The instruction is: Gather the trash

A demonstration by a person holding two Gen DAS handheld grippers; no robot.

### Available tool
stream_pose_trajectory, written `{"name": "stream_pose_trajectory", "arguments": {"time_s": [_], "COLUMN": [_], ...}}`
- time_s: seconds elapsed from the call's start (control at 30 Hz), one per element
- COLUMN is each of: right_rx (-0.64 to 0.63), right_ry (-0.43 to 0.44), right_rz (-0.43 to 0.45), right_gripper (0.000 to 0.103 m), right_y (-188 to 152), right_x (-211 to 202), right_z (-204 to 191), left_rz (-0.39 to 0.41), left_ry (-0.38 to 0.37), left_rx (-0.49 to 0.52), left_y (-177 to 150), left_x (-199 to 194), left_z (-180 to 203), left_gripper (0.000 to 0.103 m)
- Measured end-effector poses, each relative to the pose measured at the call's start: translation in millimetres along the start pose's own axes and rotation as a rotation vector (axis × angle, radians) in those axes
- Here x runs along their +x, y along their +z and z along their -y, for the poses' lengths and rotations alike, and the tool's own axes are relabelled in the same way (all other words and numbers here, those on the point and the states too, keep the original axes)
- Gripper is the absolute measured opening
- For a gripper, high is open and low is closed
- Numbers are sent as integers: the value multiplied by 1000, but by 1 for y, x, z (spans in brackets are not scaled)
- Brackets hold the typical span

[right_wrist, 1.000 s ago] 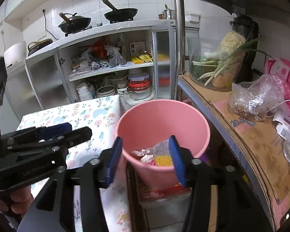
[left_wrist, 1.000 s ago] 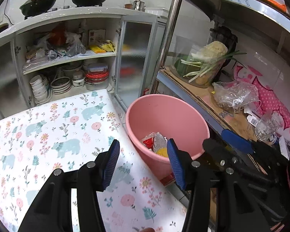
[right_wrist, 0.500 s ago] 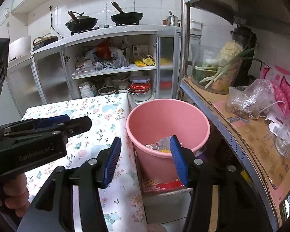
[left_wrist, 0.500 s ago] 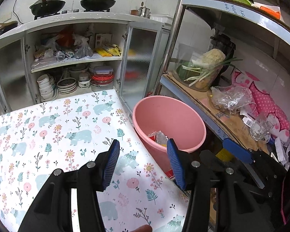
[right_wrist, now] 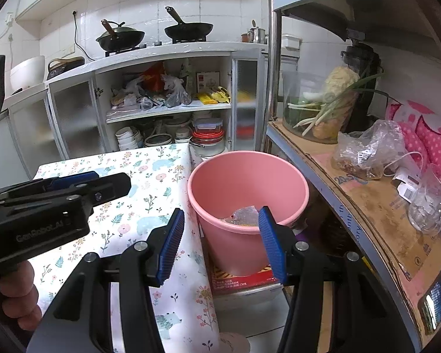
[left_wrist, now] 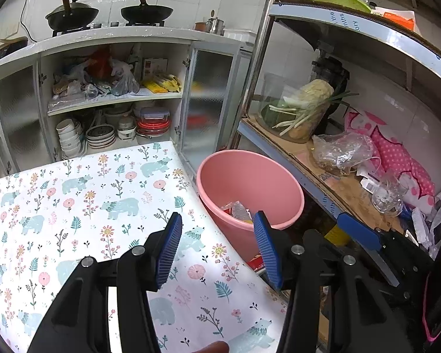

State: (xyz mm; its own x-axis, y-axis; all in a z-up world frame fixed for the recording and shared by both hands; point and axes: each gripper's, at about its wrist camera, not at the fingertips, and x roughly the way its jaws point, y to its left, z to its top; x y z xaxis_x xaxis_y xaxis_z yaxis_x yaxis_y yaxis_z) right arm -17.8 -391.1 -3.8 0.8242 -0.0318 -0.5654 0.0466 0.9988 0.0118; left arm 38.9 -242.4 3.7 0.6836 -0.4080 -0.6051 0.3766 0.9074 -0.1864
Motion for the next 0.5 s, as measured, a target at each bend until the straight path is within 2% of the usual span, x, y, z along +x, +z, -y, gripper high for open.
{"name": "stream_pose_trajectory", "arguments": {"time_s": [0.5], "right_rx": [11], "right_ry": [-19], "right_rz": [-4], "right_gripper": [54], "right_y": [-2], "right_x": [-4], "right_z": [2], "left_rz": [10], "left_ry": [-5], "left_rx": [15], "left_y": [-4], "left_x": [-6], "left_z": [8], "left_gripper": [50]}}
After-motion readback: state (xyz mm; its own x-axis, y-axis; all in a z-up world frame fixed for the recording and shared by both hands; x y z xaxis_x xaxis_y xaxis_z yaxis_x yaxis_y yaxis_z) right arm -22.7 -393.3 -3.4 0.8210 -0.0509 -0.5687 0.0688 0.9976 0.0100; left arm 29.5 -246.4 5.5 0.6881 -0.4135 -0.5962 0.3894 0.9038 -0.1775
